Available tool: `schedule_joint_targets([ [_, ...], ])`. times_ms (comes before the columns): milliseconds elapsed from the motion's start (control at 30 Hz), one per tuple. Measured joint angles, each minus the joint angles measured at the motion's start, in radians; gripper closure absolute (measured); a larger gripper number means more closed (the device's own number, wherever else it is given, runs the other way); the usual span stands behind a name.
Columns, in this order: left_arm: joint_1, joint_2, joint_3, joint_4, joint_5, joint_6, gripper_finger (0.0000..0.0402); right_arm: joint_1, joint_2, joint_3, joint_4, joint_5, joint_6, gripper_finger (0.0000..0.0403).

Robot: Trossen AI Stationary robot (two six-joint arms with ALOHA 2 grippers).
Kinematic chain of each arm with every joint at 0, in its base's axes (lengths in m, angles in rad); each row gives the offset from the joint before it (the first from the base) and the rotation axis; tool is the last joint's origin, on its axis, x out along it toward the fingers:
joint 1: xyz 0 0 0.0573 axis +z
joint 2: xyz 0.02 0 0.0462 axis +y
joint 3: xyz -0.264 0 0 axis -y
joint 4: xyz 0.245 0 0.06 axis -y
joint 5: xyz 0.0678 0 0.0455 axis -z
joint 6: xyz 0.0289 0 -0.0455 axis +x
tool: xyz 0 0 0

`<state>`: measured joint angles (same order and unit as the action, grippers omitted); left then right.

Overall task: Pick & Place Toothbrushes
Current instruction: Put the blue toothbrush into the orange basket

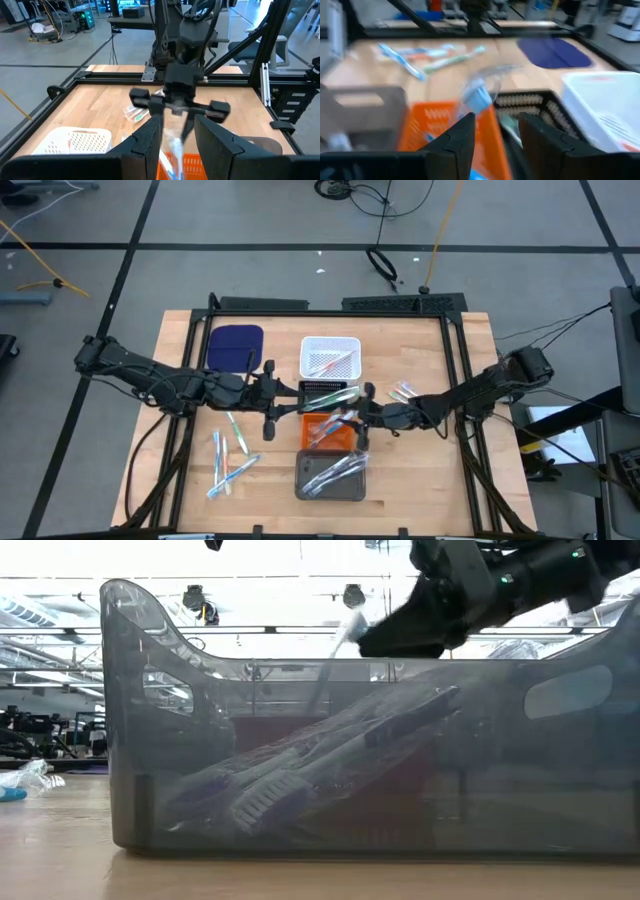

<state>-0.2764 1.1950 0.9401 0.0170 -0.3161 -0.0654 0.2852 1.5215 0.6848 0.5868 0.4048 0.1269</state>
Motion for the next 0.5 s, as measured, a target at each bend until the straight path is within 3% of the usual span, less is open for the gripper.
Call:
schedule_joint_targets([
  [500,0.0,0.0,0.0,-0.022,0.0,0.0,0.0282,0.005,-0.289,-0.099,-0.208,0.07,-0.036,0.0269],
])
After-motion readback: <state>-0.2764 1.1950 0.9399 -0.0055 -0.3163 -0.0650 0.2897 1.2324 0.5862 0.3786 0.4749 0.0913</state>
